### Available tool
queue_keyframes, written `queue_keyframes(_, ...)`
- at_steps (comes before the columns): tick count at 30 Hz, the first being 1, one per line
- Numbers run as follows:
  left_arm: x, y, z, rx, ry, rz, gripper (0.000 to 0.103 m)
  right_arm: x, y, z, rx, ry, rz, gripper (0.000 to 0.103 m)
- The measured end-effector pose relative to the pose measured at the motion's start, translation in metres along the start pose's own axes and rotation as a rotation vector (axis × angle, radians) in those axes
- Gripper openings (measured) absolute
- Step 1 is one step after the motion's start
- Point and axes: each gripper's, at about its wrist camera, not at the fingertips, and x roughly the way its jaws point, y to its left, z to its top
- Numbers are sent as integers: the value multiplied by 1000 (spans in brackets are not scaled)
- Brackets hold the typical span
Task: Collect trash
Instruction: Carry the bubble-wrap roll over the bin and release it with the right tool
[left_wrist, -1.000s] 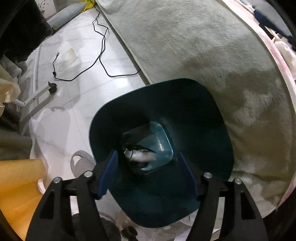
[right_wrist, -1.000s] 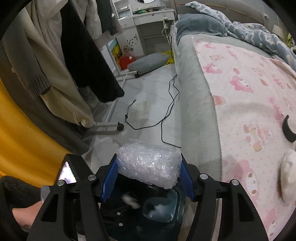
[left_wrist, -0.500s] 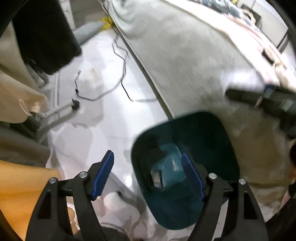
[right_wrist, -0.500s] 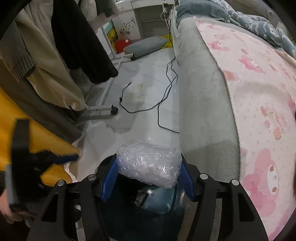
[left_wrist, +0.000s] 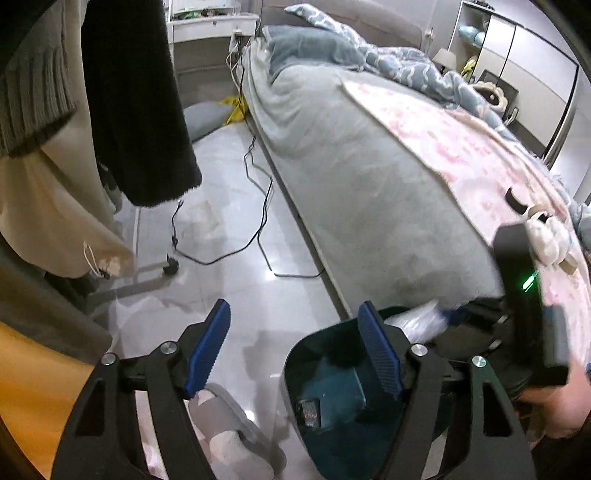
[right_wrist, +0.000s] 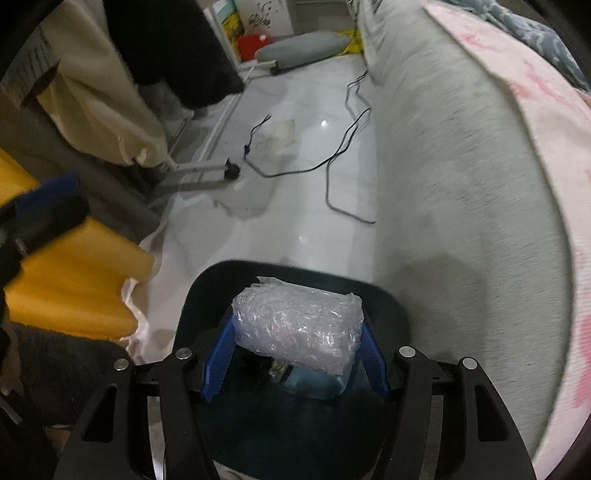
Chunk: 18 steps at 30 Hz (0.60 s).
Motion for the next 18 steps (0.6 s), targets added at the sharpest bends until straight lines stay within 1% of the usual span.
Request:
queue_keyframes(7,-12,-10,5,61,-53,3,71,23,21,-10,-73,82,3,62)
queue_keyframes(10,-16,-13,8,61,-67,-16,71,32,29,-15,-98,122,11,63)
queue_keyframes(18,-23,-12,13,48,-97,-25,71,54,47,-31,-166,230,44,64)
